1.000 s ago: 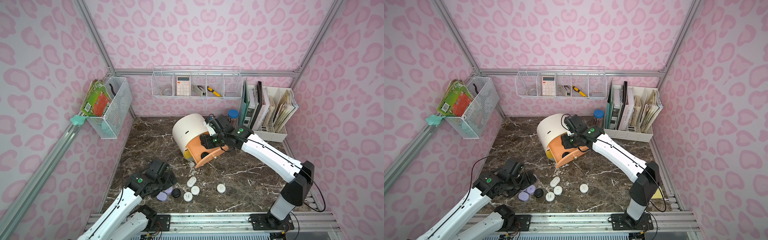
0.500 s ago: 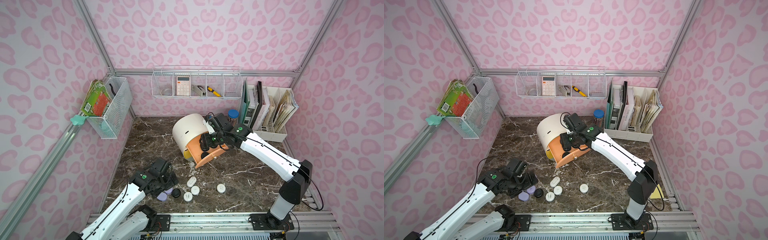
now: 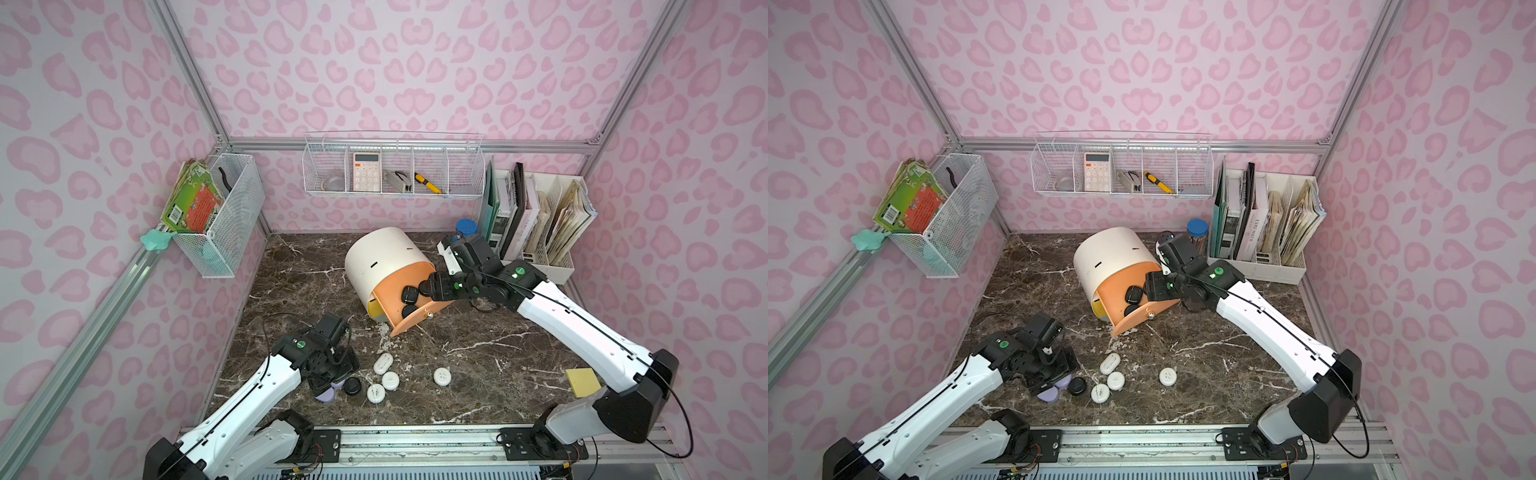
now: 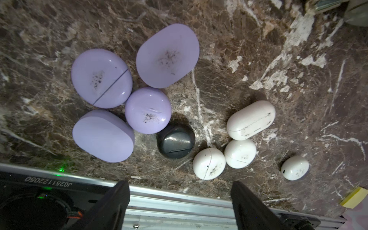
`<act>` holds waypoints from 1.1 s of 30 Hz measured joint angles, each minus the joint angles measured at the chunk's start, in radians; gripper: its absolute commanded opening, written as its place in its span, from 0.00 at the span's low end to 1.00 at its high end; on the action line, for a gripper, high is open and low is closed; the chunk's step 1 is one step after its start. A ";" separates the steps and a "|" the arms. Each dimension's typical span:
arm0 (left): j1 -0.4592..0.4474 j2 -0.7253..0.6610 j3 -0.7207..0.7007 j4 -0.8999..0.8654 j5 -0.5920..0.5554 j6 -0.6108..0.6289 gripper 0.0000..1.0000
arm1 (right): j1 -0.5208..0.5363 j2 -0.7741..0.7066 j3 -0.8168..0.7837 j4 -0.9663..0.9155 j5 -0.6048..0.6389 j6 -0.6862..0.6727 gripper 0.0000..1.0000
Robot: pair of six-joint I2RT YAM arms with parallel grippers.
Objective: Put the bluetooth earphones in the drawer according to color
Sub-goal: Place the bluetooth earphone in the drawer, then pick up the Bluetooth earphone from the center of the board.
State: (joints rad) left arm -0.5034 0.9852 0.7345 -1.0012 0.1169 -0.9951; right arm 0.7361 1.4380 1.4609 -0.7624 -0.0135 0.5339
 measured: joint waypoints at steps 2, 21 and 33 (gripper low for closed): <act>0.000 0.015 -0.003 0.004 0.003 0.000 0.82 | -0.024 -0.056 -0.066 0.024 -0.003 0.012 0.72; -0.104 0.212 -0.032 0.077 -0.017 -0.050 0.79 | -0.156 -0.317 -0.447 0.124 -0.055 0.046 0.79; -0.117 0.406 -0.047 0.186 -0.045 -0.052 0.63 | -0.187 -0.369 -0.518 0.138 -0.093 0.045 0.79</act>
State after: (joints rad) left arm -0.6201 1.3914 0.6876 -0.8150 0.0719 -1.0473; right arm 0.5491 1.0687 0.9428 -0.6243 -0.1070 0.5789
